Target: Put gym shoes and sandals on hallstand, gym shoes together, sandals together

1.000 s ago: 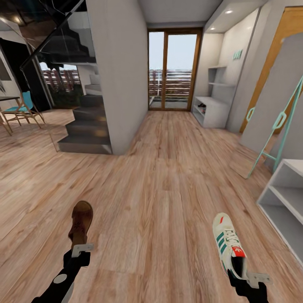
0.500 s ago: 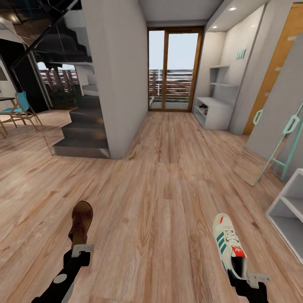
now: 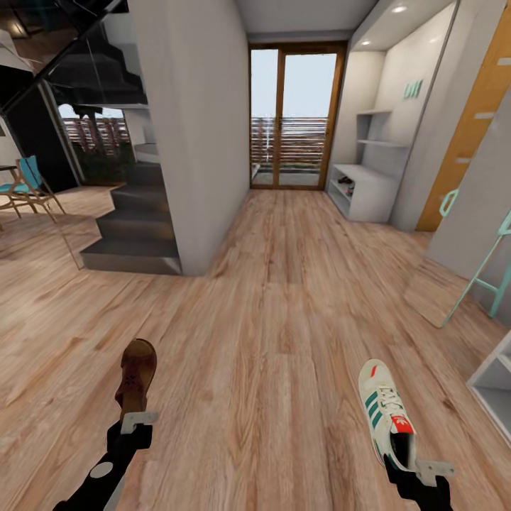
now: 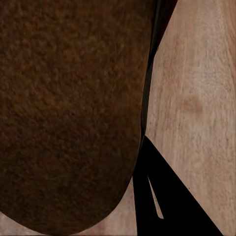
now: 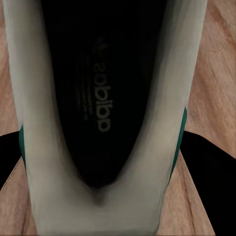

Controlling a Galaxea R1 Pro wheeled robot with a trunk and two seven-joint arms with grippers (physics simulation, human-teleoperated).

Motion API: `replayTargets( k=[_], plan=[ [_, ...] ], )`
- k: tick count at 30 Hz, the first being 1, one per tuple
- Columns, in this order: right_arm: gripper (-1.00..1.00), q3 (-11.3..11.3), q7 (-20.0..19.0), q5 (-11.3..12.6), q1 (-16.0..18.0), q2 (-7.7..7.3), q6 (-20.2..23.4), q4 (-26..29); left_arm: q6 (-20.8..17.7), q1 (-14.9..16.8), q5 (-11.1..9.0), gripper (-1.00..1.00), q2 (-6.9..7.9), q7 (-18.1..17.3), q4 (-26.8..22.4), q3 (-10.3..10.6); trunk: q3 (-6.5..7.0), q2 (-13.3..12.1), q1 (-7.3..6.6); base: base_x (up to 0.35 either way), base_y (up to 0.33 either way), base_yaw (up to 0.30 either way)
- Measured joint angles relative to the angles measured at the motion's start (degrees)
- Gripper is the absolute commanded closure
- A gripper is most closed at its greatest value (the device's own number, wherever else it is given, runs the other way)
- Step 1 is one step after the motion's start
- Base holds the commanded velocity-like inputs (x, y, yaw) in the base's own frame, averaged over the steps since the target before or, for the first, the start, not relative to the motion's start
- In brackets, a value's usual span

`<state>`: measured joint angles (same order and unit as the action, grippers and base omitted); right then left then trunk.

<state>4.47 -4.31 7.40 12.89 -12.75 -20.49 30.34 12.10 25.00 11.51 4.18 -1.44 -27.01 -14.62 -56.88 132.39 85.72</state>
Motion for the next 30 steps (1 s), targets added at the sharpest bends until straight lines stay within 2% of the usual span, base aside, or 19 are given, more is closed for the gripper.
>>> replayTargets(
  k=[30],
  plan=[
    [1.0, 0.0, 0.0, 0.0, 0.0, 0.0, 0.0, 0.01, 0.0, 0.0, 0.0, 1.0, 0.09, 0.0, -0.02, 0.0, 0.0, 0.0, 0.0, 0.34, 0.0, 0.0]
  ],
)
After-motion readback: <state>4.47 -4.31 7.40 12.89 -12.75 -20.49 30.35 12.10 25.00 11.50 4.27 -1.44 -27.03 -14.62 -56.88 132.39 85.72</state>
